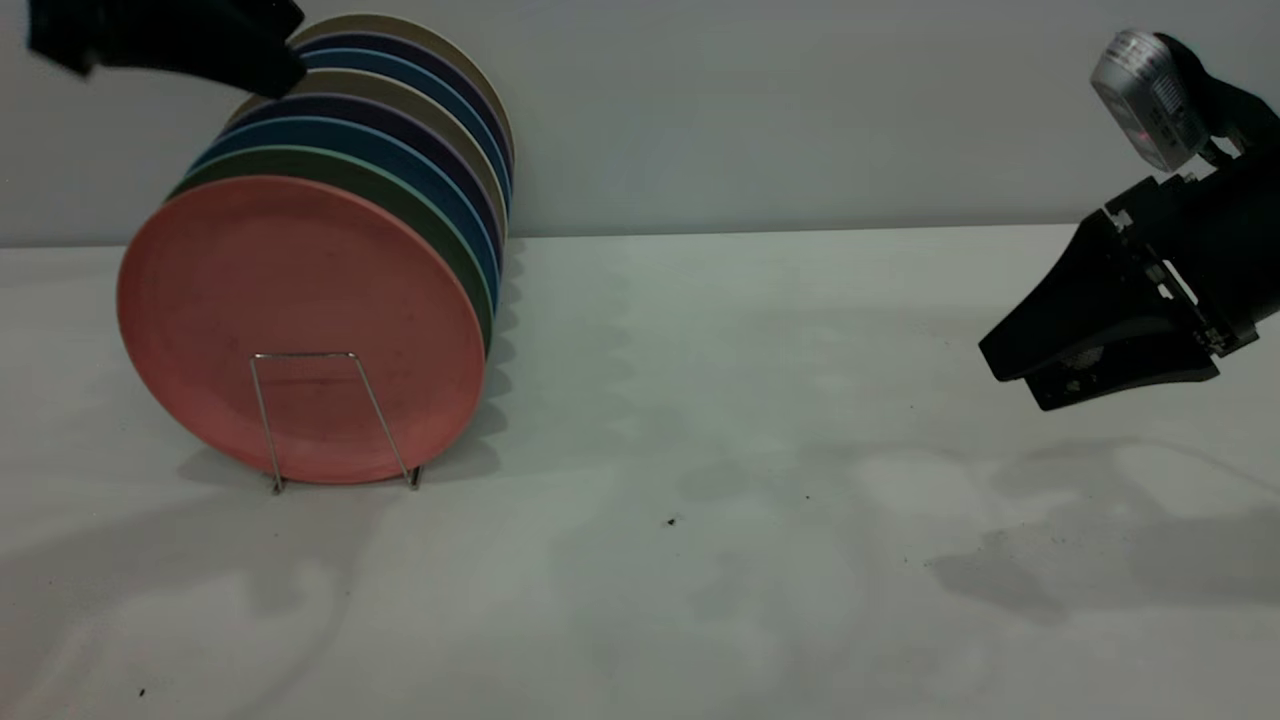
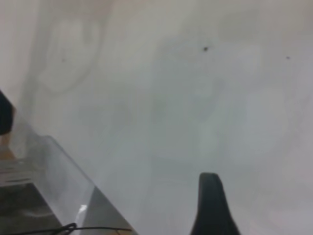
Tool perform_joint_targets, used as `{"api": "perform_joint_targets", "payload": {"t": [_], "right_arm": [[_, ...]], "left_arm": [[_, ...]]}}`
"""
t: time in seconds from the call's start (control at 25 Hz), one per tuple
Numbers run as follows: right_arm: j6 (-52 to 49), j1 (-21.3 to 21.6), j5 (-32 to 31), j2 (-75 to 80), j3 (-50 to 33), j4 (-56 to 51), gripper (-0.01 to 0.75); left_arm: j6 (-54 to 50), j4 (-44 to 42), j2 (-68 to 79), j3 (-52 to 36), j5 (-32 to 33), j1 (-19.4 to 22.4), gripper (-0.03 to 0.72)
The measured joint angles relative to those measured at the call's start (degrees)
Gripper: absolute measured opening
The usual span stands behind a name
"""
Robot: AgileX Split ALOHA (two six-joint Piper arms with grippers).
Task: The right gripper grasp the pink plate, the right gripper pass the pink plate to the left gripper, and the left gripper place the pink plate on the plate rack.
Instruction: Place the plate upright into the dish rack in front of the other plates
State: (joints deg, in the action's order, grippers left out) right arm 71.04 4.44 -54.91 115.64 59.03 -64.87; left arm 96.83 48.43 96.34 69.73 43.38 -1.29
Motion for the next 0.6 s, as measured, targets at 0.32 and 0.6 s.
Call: {"api": "perform_joint_targets", "payload": {"t": [0.32,0.6], "right_arm": [[-1.1,0.0,-1.7,0.0,0.0,-5.0,0.531],[-19.2,0.0,3.6,-1.9,0.7,11.7,0.495]], "left_arm": [[-48.9,-7.0,-1.4,0.0,3.3,0.0,0.373],[-74.2,-24.2,-3.3,0.0,5.6,0.0,0.372]]}}
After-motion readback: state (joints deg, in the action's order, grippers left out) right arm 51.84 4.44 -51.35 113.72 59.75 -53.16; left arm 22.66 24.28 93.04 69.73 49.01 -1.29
